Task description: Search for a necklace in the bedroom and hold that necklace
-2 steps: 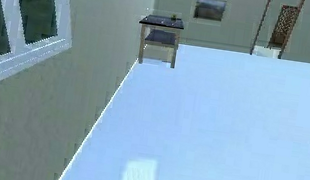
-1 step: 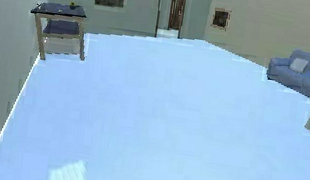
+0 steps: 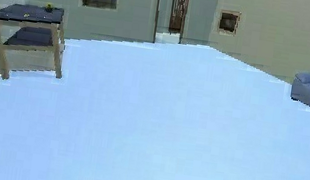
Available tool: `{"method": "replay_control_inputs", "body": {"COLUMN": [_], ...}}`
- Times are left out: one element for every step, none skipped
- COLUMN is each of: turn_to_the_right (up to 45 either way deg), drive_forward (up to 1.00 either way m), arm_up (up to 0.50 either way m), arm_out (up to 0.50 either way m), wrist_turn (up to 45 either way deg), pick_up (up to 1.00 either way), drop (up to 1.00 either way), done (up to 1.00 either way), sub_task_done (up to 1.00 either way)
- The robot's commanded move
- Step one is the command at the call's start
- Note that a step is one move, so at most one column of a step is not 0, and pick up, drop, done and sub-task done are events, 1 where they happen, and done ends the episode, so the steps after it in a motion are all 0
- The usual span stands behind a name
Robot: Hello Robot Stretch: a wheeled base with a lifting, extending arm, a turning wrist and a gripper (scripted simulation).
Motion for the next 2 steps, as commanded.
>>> {"method": "replay_control_inputs", "body": {"turn_to_the_right": [0.0, 0.0], "drive_forward": [1.0, 1.0], "arm_up": [0.0, 0.0], "arm_out": [0.0, 0.0], "wrist_turn": [0.0, 0.0], "pick_up": [0.0, 0.0], "drop": [0.0, 0.0], "done": [0.0, 0.0], "sub_task_done": [0.0, 0.0]}}
